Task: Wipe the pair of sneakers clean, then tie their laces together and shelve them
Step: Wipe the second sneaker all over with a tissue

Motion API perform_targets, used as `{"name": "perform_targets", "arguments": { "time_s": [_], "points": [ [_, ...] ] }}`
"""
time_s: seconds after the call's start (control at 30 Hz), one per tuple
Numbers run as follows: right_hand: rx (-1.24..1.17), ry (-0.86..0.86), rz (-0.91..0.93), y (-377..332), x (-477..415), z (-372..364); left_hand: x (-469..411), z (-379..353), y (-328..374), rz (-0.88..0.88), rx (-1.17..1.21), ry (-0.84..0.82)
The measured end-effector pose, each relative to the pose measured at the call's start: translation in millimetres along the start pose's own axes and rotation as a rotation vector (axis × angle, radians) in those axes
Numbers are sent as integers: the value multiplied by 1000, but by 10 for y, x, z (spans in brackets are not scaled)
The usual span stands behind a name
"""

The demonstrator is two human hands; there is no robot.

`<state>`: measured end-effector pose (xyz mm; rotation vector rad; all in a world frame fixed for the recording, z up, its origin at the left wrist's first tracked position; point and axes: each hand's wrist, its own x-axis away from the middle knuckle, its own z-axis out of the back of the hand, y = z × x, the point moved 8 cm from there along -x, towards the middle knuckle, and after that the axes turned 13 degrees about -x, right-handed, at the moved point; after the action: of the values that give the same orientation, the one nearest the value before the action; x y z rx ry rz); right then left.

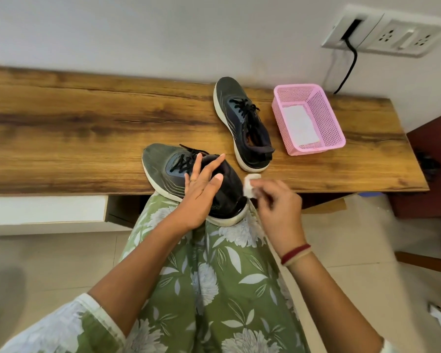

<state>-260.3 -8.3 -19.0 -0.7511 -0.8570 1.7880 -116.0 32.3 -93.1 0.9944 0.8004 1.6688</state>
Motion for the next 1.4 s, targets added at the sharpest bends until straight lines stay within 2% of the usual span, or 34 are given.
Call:
{"name": "perform_targets", "arguments": {
  "time_s": [0.1,0.23,0.37,0.5,0.67,0.8,0.9,0.97,1.07,1.13,1.2,1.3,1.4],
  "points": [
    [62,-99,59,-132,164,-314,1,8,-54,-6,-19,-4],
    [110,-189,164,-270,274,-223,-18,15,-44,-10,-22,-19],
    [66,-43,16,-81,127,-140,-44,-14,-5,26,-36,-32],
    [-29,-85,105,-241,309,-199,-33,14,-12,27,-39,-44],
    [-26,68,59,-150,236,-133,-90,-25,12,48,-74,-80],
    [-18,-59,132,-229,452,-245,-108,-7,-16,39,-98,-111],
    [-32,100,81,-126,307,-100,-140,-43,37,55,-127,-144],
    [-45,155,42,-82,286,-134,-148,-48,79,77,-201,-191],
    [-49,36,94,-153,462,-262,-166,50,123,99,-344,-319],
    [-85,-38,93,-163,536,-233,-175,139,221,43,-428,-447],
    [-159,18,47,-152,475,-114,-177,211,264,-24,-500,-535],
    [-286,211,62,-220,311,47,-271,253,282,-80,-546,-493],
    [-232,197,150,-318,264,-89,-405,229,375,-85,-588,-448]
  ]
}}
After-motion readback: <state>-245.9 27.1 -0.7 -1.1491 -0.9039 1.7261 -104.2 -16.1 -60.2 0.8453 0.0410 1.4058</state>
